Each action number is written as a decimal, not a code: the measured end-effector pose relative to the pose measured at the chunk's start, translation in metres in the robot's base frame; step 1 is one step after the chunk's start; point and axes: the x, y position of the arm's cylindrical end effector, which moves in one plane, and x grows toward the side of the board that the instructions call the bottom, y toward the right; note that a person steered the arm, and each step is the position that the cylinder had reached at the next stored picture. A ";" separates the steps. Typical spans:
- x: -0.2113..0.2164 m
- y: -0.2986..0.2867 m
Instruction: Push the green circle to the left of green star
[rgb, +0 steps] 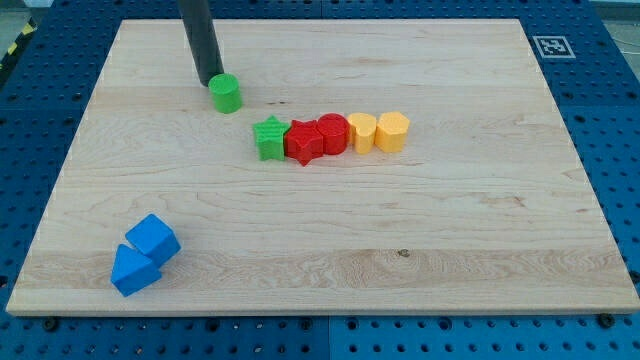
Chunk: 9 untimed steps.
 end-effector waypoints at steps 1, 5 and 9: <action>0.000 -0.010; 0.030 -0.030; -0.006 0.013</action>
